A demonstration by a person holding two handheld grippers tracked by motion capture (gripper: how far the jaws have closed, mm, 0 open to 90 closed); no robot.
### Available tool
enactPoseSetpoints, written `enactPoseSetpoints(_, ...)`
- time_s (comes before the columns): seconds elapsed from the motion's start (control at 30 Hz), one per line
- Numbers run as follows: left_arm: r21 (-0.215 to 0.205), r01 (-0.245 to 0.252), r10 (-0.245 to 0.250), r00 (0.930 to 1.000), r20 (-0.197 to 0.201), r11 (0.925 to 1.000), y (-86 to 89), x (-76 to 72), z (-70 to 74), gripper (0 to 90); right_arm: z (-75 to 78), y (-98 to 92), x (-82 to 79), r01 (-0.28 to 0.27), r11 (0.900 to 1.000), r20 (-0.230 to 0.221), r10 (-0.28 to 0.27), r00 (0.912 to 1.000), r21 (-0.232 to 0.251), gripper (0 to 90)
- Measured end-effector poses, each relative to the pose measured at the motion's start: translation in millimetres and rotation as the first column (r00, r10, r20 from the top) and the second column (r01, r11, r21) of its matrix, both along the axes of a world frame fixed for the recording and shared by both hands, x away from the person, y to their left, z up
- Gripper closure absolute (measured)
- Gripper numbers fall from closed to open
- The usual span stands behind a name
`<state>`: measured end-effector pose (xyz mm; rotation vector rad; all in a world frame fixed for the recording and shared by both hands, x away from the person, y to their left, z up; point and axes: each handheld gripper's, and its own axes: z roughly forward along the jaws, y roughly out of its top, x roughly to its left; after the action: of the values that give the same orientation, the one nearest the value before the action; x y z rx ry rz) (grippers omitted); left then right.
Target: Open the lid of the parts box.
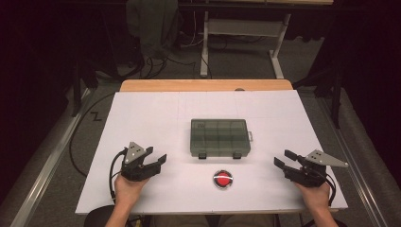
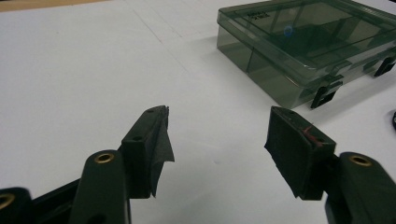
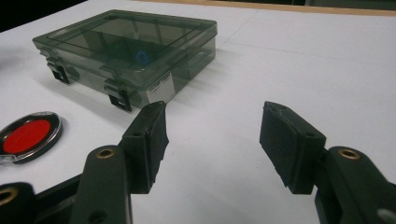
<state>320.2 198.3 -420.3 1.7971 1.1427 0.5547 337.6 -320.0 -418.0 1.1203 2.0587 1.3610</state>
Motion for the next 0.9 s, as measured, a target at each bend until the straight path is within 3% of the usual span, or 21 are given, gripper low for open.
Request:
enactPoseSetpoints(0.47,0.009,0.006,-0.006,1.0,-0.001,0.9999,-1.7,-0.3,-0.3,40.1,0.2,0.5,0.0,0.0,1.0,0.0,0.0,1.0,0.005,42.9)
enactPoseSetpoints(0.9,-0.018,0.009,-0.01,0.9998,-0.016,0.9998,-0.6,0.7,0.0,42.6,0.5,0.5,0.5,0.006,1.0,-0.003,-0.006,1.0,0.014,42.8)
